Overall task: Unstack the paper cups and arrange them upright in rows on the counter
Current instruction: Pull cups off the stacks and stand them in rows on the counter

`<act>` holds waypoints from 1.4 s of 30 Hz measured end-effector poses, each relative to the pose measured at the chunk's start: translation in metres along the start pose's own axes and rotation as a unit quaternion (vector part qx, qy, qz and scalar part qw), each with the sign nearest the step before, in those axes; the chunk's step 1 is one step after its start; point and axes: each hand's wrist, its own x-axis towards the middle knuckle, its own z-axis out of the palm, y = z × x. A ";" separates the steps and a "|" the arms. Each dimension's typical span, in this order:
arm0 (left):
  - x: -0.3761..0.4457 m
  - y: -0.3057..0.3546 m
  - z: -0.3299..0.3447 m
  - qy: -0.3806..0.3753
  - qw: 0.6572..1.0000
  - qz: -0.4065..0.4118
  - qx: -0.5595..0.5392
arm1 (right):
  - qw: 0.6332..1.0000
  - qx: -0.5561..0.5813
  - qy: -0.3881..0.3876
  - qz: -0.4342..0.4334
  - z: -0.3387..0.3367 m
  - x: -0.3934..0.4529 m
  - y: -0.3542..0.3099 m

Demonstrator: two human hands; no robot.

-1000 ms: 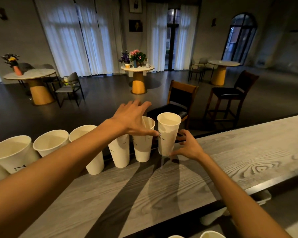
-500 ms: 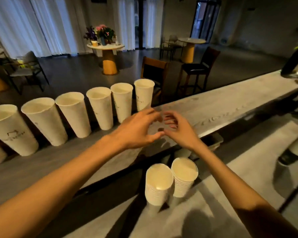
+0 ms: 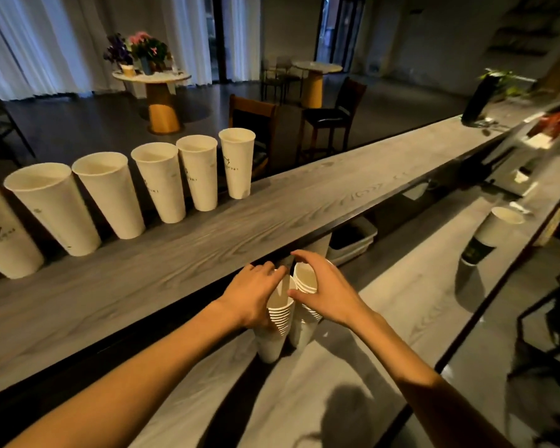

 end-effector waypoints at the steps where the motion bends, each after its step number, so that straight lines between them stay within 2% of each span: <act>1: -0.004 0.000 0.004 0.004 1.000 -0.006 -0.020 | 1.000 0.002 -0.002 0.000 0.002 -0.005 -0.004; 5: -0.026 -0.015 0.013 0.027 0.988 -0.035 -0.148 | 0.999 0.034 -0.016 -0.002 0.003 -0.018 -0.021; 8: -0.058 -0.037 0.006 0.085 0.968 -0.035 -0.235 | 0.998 0.060 -0.036 -0.001 0.006 -0.029 -0.046; 11: -0.098 -0.059 -0.014 0.147 0.937 -0.055 -0.311 | 0.995 0.082 -0.056 0.004 0.014 -0.038 -0.074; 15: -0.160 -0.093 -0.046 0.240 0.880 -0.111 -0.394 | 0.991 0.079 -0.108 0.002 0.031 -0.050 -0.116; 18: -0.216 -0.120 -0.064 0.272 0.823 -0.137 -0.479 | 0.990 0.056 -0.125 -0.010 0.048 -0.061 -0.148; 23: -0.314 -0.161 -0.073 0.315 0.703 -0.179 -0.613 | 0.995 0.063 -0.074 -0.032 0.080 -0.073 -0.217; 24: -0.328 -0.165 -0.073 0.330 0.674 -0.187 -0.634 | 0.994 0.069 -0.068 -0.040 0.085 -0.073 -0.229; 27: -0.371 -0.176 -0.070 0.376 0.542 -0.193 -0.726 | 0.989 0.104 -0.071 -0.081 0.104 -0.068 -0.278; 28: -0.387 -0.177 -0.069 0.384 0.512 -0.194 -0.743 | 0.985 0.113 -0.084 -0.096 0.113 -0.063 -0.298; 29: -0.398 -0.174 -0.066 0.382 0.501 -0.202 -0.750 | 0.982 0.122 -0.098 -0.109 0.122 -0.061 -0.315; 31: -0.418 -0.165 -0.059 0.379 0.504 -0.238 -0.739 | 0.973 0.126 -0.133 -0.143 0.141 -0.054 -0.351; 32: -0.427 -0.163 -0.057 0.390 0.487 -0.258 -0.738 | 0.968 0.125 -0.149 -0.161 0.151 -0.053 -0.370; 34: -0.449 -0.165 -0.054 0.422 0.423 -0.289 -0.748 | 0.956 0.143 -0.178 -0.183 0.172 -0.053 -0.403; 36: -0.482 -0.176 -0.052 0.469 0.386 -0.318 -0.728 | 0.939 0.156 -0.222 -0.211 0.195 -0.051 -0.436; 42: -0.584 -0.199 -0.052 0.560 0.357 -0.387 -0.640 | 0.865 0.190 -0.377 -0.272 0.255 -0.052 -0.514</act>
